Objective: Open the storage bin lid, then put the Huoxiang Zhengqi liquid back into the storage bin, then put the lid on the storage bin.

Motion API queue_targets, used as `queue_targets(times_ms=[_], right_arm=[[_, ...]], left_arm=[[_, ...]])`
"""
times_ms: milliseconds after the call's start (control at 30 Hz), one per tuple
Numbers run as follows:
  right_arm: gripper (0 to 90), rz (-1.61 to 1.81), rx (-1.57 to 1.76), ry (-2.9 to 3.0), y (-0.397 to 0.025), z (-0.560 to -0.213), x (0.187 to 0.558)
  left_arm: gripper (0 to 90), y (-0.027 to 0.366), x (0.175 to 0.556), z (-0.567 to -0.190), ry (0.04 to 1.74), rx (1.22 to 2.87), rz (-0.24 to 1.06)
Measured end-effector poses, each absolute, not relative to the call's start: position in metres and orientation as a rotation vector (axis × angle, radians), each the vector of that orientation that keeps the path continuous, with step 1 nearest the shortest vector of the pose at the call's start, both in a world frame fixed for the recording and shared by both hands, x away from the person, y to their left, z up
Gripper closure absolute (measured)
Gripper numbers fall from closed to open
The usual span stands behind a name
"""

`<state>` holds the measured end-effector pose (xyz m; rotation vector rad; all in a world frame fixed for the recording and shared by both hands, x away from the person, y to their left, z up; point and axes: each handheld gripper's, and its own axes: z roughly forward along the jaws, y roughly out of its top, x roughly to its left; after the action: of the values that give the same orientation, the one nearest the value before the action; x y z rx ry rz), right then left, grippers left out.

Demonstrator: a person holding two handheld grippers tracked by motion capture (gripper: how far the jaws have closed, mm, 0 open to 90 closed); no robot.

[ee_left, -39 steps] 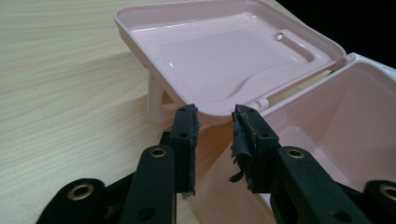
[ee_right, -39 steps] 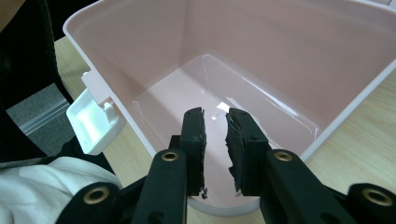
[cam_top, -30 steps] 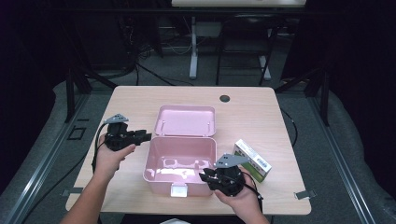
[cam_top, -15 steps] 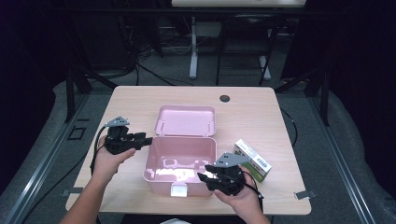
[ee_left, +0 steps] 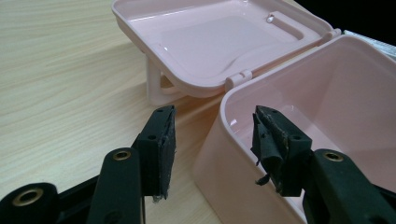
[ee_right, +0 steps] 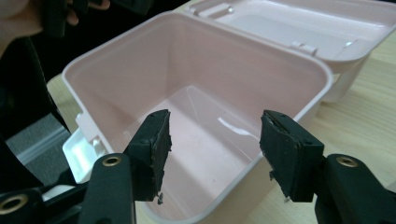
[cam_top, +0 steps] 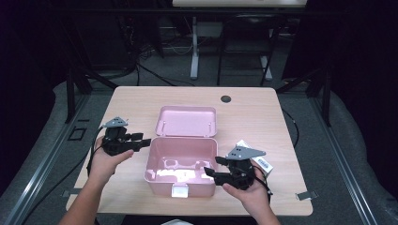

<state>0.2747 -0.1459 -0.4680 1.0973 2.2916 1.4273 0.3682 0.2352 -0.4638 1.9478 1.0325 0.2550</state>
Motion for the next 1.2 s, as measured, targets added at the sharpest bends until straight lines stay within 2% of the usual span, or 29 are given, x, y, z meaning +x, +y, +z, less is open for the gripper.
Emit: queue_targets(times_ms=[467,833,1200], right_arm=[[41.6,1.323,1.145,2.287,-0.171,-0.444,0.299],[30.1,1.212,1.152,2.41,-0.173,-0.435,0.313],[29.1,1.054,1.174,2.491,-0.181,-0.429,0.334]], left_arm=[[46.7,0.244,0.363,-0.452,0.993,1.948,0.263],[44.0,0.237,0.36,-0.449,0.979,2.041,0.307],[40.8,0.236,0.359,-0.447,0.968,2.039,0.258]])
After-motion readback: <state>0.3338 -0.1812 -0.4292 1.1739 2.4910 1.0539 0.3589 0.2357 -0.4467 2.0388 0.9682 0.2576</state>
